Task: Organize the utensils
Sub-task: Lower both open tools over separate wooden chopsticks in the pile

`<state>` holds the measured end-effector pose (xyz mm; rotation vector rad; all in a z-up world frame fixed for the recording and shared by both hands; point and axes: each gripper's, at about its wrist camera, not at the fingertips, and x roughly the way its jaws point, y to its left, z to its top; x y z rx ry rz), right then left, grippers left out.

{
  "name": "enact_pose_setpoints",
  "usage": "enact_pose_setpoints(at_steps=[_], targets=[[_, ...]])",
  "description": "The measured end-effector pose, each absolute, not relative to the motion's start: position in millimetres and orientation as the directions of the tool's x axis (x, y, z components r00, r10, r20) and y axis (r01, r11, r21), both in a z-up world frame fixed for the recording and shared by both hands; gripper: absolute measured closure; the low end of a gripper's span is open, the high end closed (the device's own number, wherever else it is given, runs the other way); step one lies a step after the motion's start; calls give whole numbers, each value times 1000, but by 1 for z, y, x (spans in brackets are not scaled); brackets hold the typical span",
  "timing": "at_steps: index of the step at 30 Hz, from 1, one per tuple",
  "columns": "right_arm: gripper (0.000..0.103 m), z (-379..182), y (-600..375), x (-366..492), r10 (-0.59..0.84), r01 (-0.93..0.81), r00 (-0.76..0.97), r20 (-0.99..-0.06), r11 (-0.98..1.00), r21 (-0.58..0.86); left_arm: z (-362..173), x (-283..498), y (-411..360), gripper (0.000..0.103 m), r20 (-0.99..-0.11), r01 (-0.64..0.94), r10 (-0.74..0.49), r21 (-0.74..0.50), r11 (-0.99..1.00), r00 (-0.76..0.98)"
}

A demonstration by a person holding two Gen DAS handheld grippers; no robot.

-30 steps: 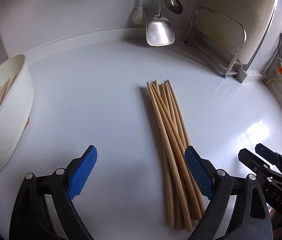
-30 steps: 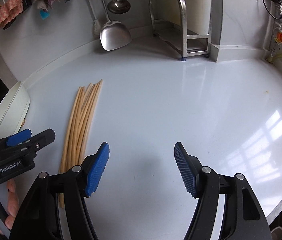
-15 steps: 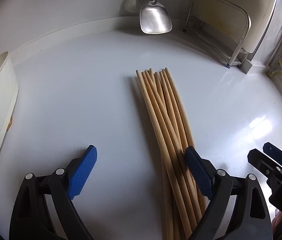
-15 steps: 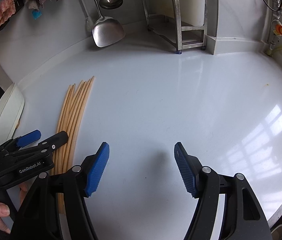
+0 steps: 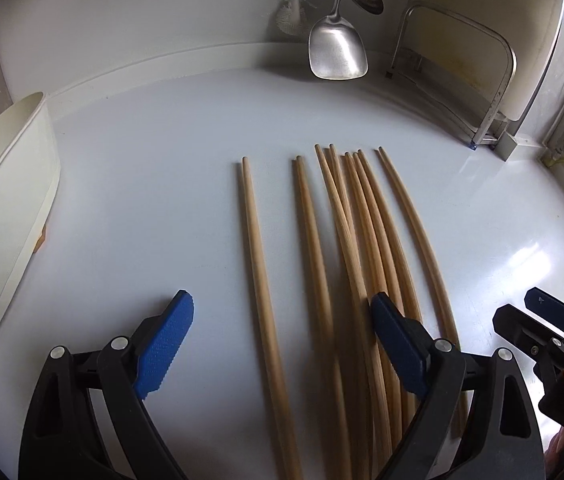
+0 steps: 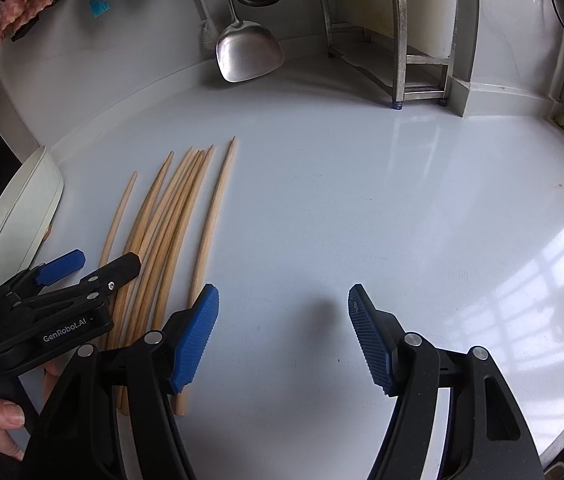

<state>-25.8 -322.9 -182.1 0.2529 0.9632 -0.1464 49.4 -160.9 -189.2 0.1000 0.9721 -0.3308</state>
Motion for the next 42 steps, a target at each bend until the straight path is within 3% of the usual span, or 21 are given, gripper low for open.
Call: enact_pose_setpoints(at_steps=[20, 35, 42], targets=[[38, -187, -308, -11, -7, 206, 553, -833, 970, 128, -187, 50, -143, 12, -823, 288, -234, -90, 953, 518], [38, -187, -307, -12, -33, 227, 550, -834, 968, 111, -168, 53, -79, 12, -826, 135, -52, 29, 990, 561], [38, -187, -304, -12, -35, 227, 545, -837, 968, 107, -176, 58, -74, 12, -840, 135, -47, 32, 990, 541]])
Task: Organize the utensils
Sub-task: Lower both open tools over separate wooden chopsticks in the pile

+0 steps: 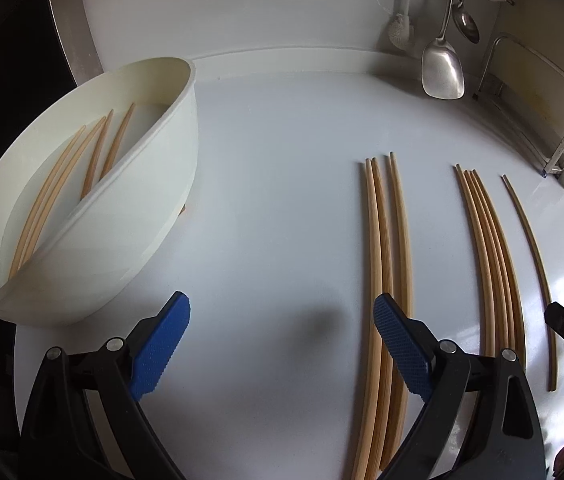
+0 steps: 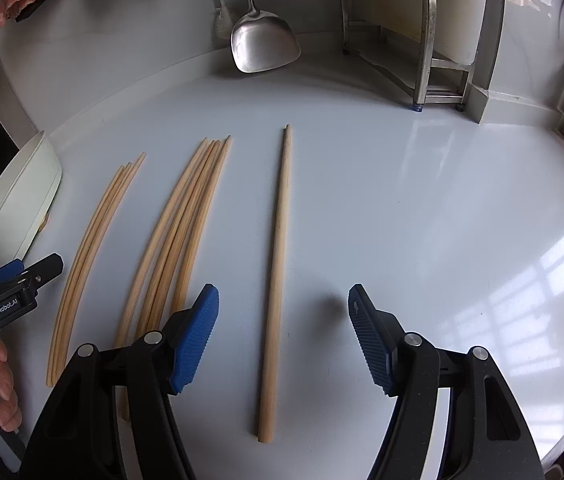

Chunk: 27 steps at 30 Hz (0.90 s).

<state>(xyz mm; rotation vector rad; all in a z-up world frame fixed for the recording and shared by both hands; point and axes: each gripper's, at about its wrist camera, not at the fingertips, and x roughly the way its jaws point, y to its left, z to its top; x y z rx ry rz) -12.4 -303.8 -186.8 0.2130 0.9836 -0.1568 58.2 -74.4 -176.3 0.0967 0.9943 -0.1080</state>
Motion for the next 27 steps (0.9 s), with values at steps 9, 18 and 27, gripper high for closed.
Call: enact_pose_setpoints(at_steps=[9, 18, 27], targets=[[38, -185, -301, -12, -32, 229, 547, -837, 967, 112, -179, 53, -76, 12, -845, 150, -49, 37, 988, 533], [38, -185, -301, -11, -36, 234, 546, -837, 966, 111, -182, 52, -80, 12, -845, 162, -49, 45, 986, 533], [38, -184, -300, -11, -38, 234, 547, -836, 966, 109, -188, 54, -85, 11, -858, 169, -46, 48, 984, 511]])
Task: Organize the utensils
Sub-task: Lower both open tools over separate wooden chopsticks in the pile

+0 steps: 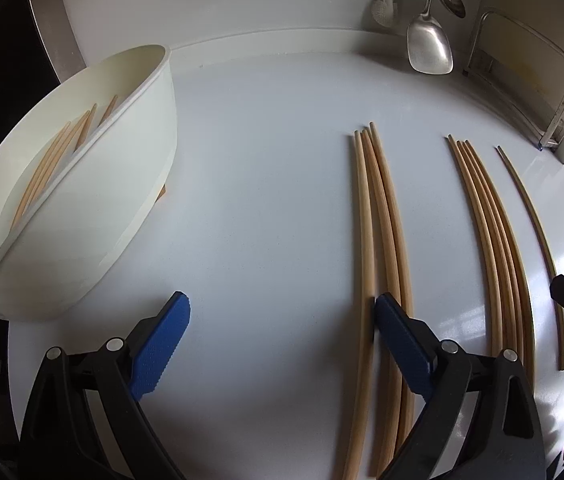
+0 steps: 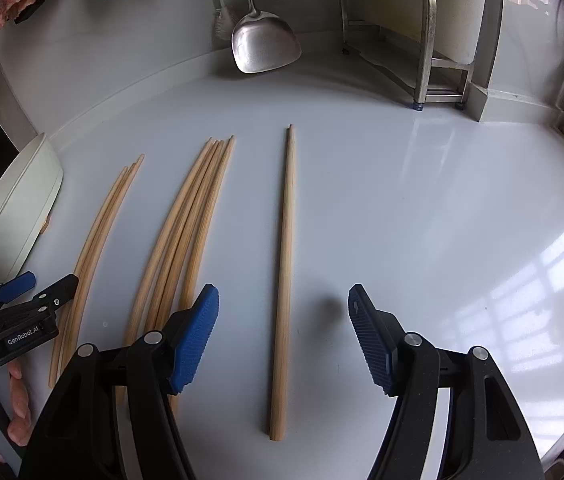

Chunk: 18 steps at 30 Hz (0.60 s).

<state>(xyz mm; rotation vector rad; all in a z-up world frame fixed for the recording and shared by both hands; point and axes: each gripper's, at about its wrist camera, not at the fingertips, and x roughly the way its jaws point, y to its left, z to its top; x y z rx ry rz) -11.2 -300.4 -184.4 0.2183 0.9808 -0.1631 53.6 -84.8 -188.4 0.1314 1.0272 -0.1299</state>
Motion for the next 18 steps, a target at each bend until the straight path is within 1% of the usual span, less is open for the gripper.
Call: enact_pose_setpoints(at_steps=[8, 12, 16, 18], targets=[[38, -188, -301, -11, -70, 244, 541, -838, 967, 78, -189, 59, -87, 9, -855, 150, -35, 51, 987, 518], [39, -191, -301, -10, -102, 253, 532, -841, 967, 42, -190, 61, -87, 7, -858, 149, -50, 32, 988, 511], [39, -193, -298, -4, -150, 243, 524, -838, 970, -22, -191, 63, -86, 6, -863, 138, -56, 16, 990, 502], [46, -193, -296, -3, -154, 233, 531, -833, 972, -31, -191, 62, -86, 6, -862, 138, -50, 24, 990, 504]])
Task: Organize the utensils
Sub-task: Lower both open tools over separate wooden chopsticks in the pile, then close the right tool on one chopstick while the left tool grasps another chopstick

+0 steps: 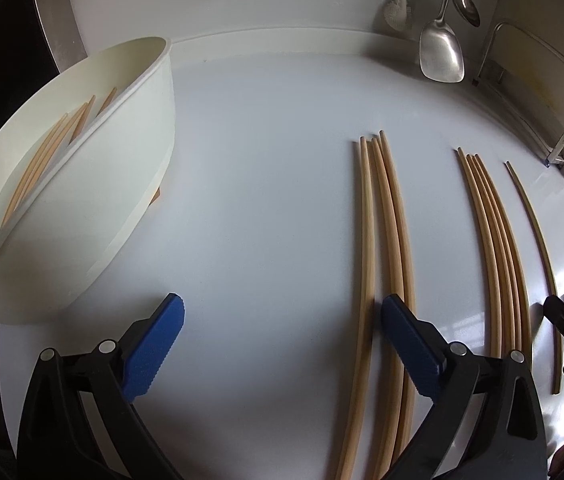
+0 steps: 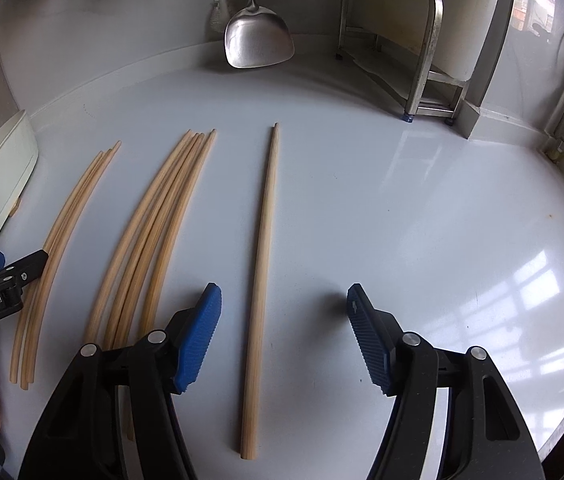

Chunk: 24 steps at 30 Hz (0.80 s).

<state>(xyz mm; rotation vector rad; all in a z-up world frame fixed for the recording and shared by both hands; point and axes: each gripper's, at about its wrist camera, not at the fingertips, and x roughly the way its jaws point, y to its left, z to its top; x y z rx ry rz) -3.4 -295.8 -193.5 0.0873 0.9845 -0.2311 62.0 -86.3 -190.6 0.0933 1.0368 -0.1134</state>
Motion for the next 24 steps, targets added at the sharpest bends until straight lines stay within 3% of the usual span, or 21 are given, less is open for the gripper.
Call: enact_pose_setpoints(at_steps=[6, 9, 13, 15, 16, 24], targets=[[66, -193, -287, -3, -141, 183, 546, -826, 982, -47, -187, 59, -87, 18, -863, 149, -69, 7, 989, 500], [79, -194, -284, -2, -138, 169, 550, -824, 984, -53, -184, 58, -91, 32, -861, 168, -80, 6, 986, 502], [87, -194, -279, -3, -132, 147, 554, -822, 987, -59, -181, 55, -100, 59, -858, 203, -102, 3, 979, 503], [95, -194, -278, -2, -126, 141, 552, -824, 988, -57, -180, 52, -104, 78, -856, 213, -112, -1, 977, 505], [95, -194, -278, -1, -126, 139, 550, -825, 989, -59, -180, 52, -106, 95, -856, 215, -112, -1, 977, 505], [97, -192, -288, -1, -66, 144, 540, -839, 989, 15, -178, 49, -111, 96, -869, 230, -139, -30, 973, 475]])
